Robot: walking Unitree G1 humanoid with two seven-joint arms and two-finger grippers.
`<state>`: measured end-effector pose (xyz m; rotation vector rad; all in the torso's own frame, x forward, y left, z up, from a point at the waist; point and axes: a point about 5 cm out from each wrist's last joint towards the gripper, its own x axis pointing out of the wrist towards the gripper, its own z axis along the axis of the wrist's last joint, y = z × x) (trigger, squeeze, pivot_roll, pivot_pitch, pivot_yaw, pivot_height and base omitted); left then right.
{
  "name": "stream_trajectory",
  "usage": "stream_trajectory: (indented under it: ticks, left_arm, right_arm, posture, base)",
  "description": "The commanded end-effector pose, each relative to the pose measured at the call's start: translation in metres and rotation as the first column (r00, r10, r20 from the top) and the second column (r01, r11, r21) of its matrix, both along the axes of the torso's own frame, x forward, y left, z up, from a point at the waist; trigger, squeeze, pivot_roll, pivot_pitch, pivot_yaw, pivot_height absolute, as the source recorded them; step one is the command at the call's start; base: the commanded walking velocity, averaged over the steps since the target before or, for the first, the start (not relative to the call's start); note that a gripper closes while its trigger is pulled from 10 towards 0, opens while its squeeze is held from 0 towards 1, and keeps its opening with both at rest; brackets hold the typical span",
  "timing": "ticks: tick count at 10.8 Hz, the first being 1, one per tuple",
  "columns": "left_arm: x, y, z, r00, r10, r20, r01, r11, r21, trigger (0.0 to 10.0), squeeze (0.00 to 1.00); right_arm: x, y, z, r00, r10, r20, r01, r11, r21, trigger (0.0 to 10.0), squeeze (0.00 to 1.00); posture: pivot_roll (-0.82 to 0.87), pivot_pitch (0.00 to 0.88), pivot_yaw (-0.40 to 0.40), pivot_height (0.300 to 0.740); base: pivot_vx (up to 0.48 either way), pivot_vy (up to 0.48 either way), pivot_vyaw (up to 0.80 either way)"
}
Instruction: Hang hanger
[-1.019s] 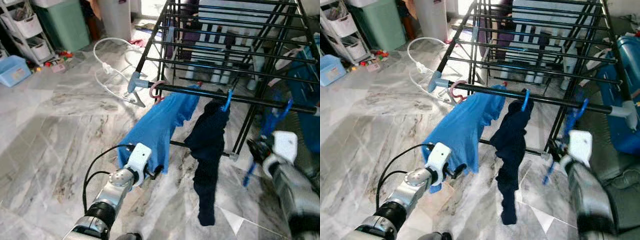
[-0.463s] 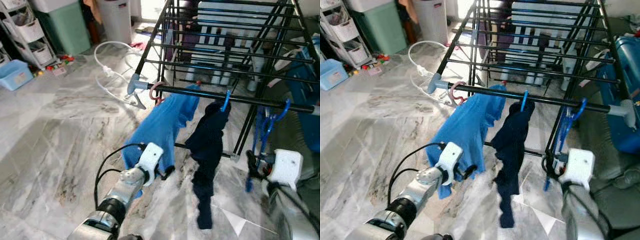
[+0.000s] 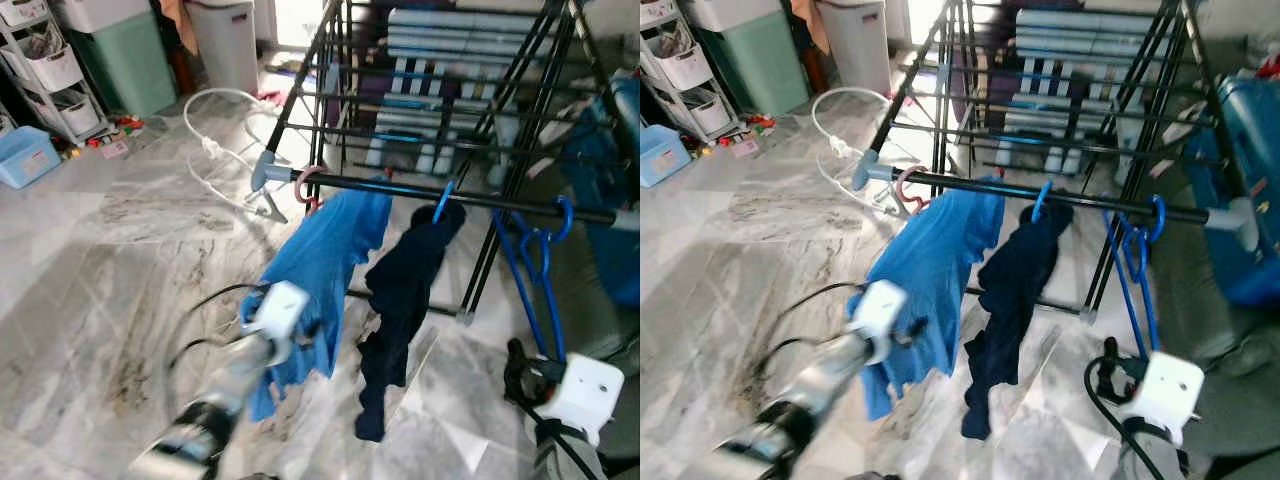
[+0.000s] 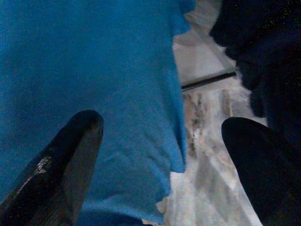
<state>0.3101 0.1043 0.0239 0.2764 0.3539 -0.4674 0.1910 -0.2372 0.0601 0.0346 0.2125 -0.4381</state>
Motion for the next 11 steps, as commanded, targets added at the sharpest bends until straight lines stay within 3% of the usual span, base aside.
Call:
stream_trajectory:
  ticks: [1,3,4,5,6,7,8,9,11]
  left_arm:
    - [0.004,0.007,0.010,0.998,-0.036,0.057,0.036,0.999,-0.008,10.0,0.00]
    - [0.010,0.028,0.019,0.995,-0.028,0.096,0.027,0.999,0.017,10.0,0.00]
    - [0.015,0.041,0.029,0.981,0.054,0.189,-0.065,0.996,0.053,10.0,0.00]
    - [0.013,0.040,0.030,0.982,0.057,0.178,-0.061,0.998,0.013,10.0,0.00]
    - [0.006,0.046,0.027,0.975,0.103,0.195,-0.101,0.995,-0.016,10.0,0.00]
    - [-0.016,0.065,0.010,0.974,0.187,0.132,-0.181,0.982,-0.052,10.0,0.00]
    - [-0.025,0.076,0.005,0.974,0.191,0.125,-0.188,0.982,-0.035,10.0,0.00]
    - [-0.038,0.097,-0.002,0.977,0.187,0.099,-0.190,0.982,0.020,10.0,0.00]
    - [-0.047,0.100,-0.008,0.983,0.162,0.080,-0.166,0.985,0.047,10.0,0.00]
  right_arm:
    - [0.005,0.004,0.008,0.999,0.022,0.039,-0.022,1.000,-0.018,10.0,1.00]
    - [0.025,0.018,0.011,0.994,0.092,0.065,-0.091,0.996,-0.011,10.0,1.00]
    - [0.031,0.026,0.014,0.991,0.101,0.083,-0.103,0.995,0.018,10.0,1.00]
    - [0.032,0.027,0.015,0.989,0.113,0.099,-0.115,0.993,0.013,10.0,1.00]
    - [0.028,0.023,0.010,0.993,0.076,0.090,-0.076,0.997,-0.002,10.0,1.00]
    - [0.018,0.023,0.012,0.993,0.008,0.114,-0.008,1.000,0.000,10.0,1.00]
    - [0.014,0.026,0.010,0.994,0.006,0.107,-0.006,1.000,-0.006,10.0,1.00]
    - [0.004,0.027,0.006,0.995,-0.008,0.096,0.010,1.000,-0.027,10.0,1.00]
    - [-0.001,0.030,0.004,0.996,-0.002,0.091,0.004,1.000,-0.016,10.0,1.00]
  posture:
    - [-0.03,0.003,-0.054,0.740]
    - [0.05,0.000,-0.114,0.740]
    - [0.11,0.000,-0.122,0.740]
    - [0.11,0.000,-0.117,0.740]
    - [0.09,0.000,-0.110,0.740]
    - [0.09,0.000,-0.094,0.740]
    - [0.09,0.000,-0.083,0.740]
    - [0.09,0.004,-0.069,0.740]
    - [0.08,0.021,-0.082,0.740]
  base:
    - [0.000,0.000,0.00]
    - [0.000,0.000,0.00]
    - [0.000,0.000,0.00]
    - [0.000,0.000,0.00]
    - [0.000,0.000,0.00]
    - [0.000,0.000,0.00]
    - [0.000,0.000,0.00]
    - [0.000,0.000,0.00]
    - [0.000,0.000,0.00]
